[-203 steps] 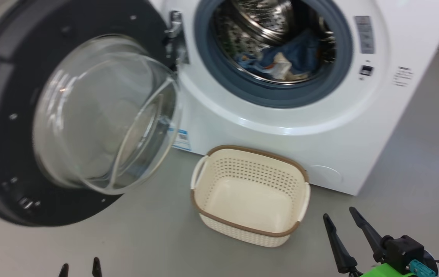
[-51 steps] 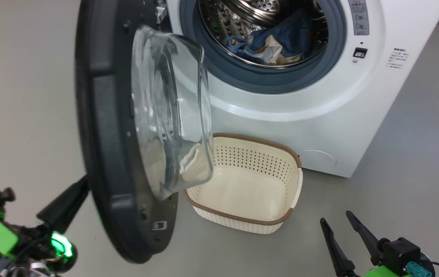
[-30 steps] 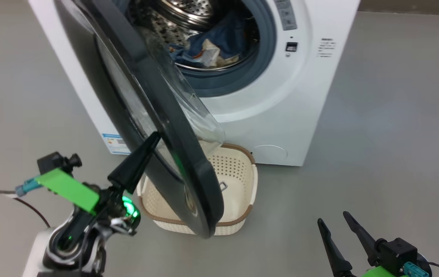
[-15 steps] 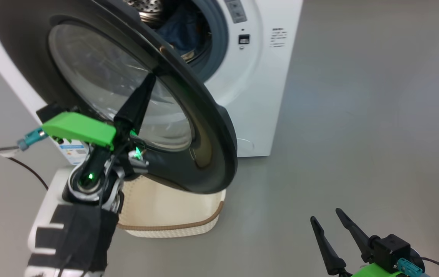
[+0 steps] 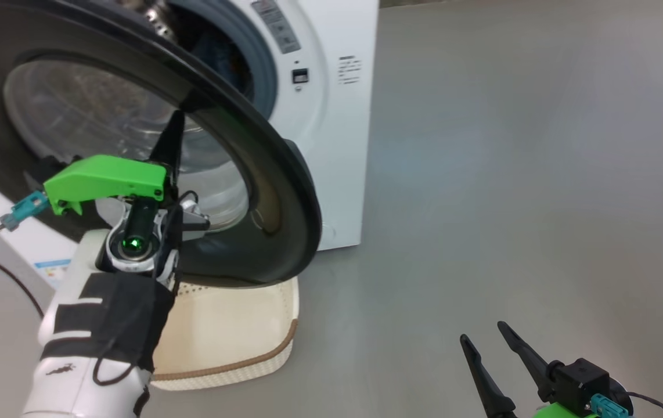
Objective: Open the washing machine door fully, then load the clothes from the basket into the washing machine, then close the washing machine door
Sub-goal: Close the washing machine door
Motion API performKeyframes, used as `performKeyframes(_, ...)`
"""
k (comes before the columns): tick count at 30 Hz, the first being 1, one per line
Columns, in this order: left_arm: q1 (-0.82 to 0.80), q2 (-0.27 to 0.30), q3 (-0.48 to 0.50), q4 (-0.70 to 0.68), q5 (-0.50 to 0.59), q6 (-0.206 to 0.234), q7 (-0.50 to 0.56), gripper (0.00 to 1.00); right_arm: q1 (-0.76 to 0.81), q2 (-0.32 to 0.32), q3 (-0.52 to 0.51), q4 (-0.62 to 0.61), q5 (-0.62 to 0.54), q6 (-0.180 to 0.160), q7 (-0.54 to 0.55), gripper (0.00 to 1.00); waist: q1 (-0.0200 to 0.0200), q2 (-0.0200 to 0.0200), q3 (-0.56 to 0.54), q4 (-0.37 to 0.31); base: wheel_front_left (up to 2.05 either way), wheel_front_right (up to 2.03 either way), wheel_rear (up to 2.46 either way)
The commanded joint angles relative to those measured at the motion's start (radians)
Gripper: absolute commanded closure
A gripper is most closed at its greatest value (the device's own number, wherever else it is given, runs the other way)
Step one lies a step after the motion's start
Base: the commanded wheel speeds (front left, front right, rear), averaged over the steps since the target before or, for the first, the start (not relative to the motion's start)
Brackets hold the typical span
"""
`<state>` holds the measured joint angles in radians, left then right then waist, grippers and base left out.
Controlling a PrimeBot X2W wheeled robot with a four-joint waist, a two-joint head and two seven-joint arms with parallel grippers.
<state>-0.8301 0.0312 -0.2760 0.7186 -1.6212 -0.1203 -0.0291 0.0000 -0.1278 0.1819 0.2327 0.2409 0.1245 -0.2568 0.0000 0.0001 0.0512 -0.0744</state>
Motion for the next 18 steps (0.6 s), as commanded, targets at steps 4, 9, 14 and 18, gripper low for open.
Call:
performKeyframes(4, -0.079, 0.019, 0.015, -0.016, 0.010, -0.010, -0.014, 1.00, -0.006, -0.010, 0.021, -0.021, 0.009, 0.006, -0.005, 0.00, 0.0000, -0.0001, -0.007, -0.030, 0.00, 0.00, 0.00)
performKeyframes(9, -0.075, 0.019, -0.003, -0.021, 0.010, -0.010, -0.022, 1.00, 0.002, -0.006, 0.012, -0.021, 0.008, 0.006, -0.005, 0.00, 0.0000, -0.0001, -0.008, -0.023, 0.00, 0.00, 0.00)
performKeyframes(14, -0.044, 0.030, -0.022, -0.035, 0.049, -0.010, -0.040, 1.00, -0.003, -0.001, 0.002, -0.024, 0.007, 0.006, -0.005, 0.00, 0.0000, -0.0001, -0.011, -0.002, 0.00, 0.00, 0.00)
performKeyframes(18, -0.008, 0.068, -0.097, -0.058, 0.150, -0.010, -0.072, 1.00, -0.005, 0.004, -0.013, -0.029, 0.005, 0.006, -0.005, 0.00, 0.0000, -0.0001, -0.009, 0.021, 0.00, 0.00, 0.00)
